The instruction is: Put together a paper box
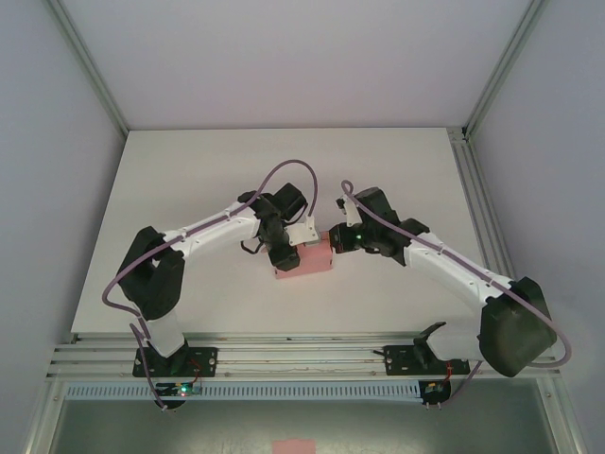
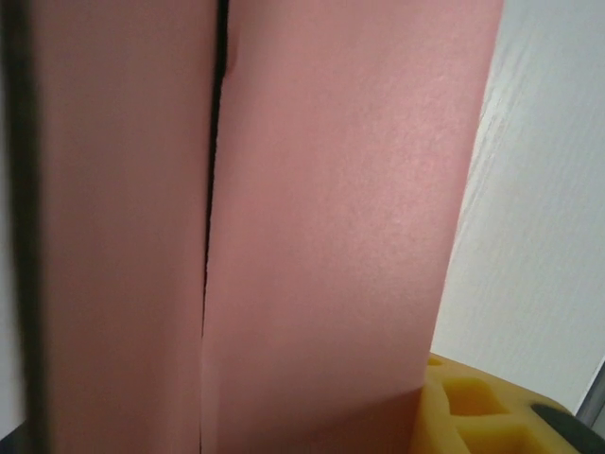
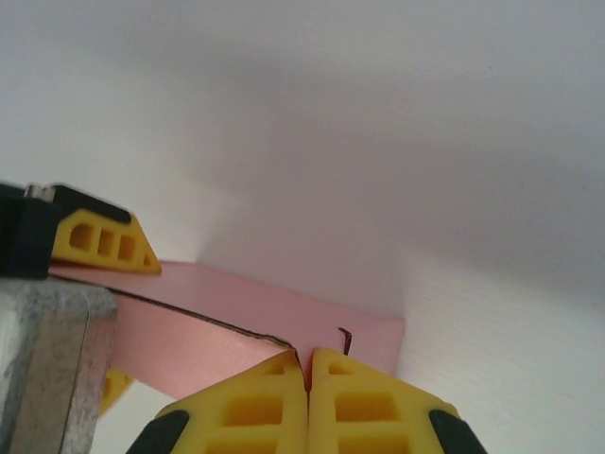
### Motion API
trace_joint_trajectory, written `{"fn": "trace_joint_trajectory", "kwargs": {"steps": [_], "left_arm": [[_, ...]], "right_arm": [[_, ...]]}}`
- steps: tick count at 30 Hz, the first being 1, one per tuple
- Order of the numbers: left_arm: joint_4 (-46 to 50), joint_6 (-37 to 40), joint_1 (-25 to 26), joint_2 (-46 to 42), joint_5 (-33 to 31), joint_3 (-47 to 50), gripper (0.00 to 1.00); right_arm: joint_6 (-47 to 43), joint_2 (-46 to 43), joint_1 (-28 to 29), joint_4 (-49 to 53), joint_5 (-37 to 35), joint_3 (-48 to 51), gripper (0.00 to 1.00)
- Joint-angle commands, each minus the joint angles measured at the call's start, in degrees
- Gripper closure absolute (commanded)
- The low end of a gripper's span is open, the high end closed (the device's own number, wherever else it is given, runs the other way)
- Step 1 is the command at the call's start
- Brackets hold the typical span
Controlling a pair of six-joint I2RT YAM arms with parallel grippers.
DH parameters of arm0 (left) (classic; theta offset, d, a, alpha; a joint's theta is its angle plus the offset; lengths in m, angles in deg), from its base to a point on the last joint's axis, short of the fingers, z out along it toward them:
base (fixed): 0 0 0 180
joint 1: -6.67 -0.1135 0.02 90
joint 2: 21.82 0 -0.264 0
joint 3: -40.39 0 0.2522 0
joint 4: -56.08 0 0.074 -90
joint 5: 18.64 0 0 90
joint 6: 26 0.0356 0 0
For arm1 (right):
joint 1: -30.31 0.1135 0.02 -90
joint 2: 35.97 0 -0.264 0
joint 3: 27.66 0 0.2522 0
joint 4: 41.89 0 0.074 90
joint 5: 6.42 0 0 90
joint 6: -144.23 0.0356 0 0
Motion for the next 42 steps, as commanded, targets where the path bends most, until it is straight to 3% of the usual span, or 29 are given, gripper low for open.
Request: {"fn": "trace_joint_trajectory", "kwargs": {"steps": [1, 14, 18, 22, 25, 35, 42], "left_arm": [[-6.07, -3.55, 0.49, 1.19, -1.77, -2.25, 0.58], [-7.44, -5.69, 0.47, 2.36, -2.30, -2.39, 0.57], [-7.08, -6.86, 0.44, 2.22, -2.81, -3.49, 0.54], [-6.30, -8.35, 0.47, 2.09, -3.44, -4.95, 0.51], [-6.05, -9.45, 0.47, 1.57, -2.89, -5.56, 0.40], [-2.44, -11.77, 0.44, -1.19, -3.91, -8.58, 0.24], [0.57, -13.84, 0.42, -3.19, -9.23, -8.64, 0.23]], "right_arm": [[12.44, -2.18, 2.87, -6.47, 1.87, 3.04, 1.00], [0.98, -3.84, 5.40, -16.46, -9.16, 20.14, 1.00], [-3.43, -7.43, 8.78, -17.87, -17.84, 22.60, 1.00], [-3.82, -9.59, 10.42, -18.70, -21.99, 23.77, 1.00], [-2.37, -9.37, 11.65, -17.96, -26.07, 23.66, 1.00], [1.67, -11.26, 16.76, -11.34, -35.34, 17.65, 1.00], [3.65, -7.11, 18.33, -6.42, -38.84, 13.09, 1.00]]}}
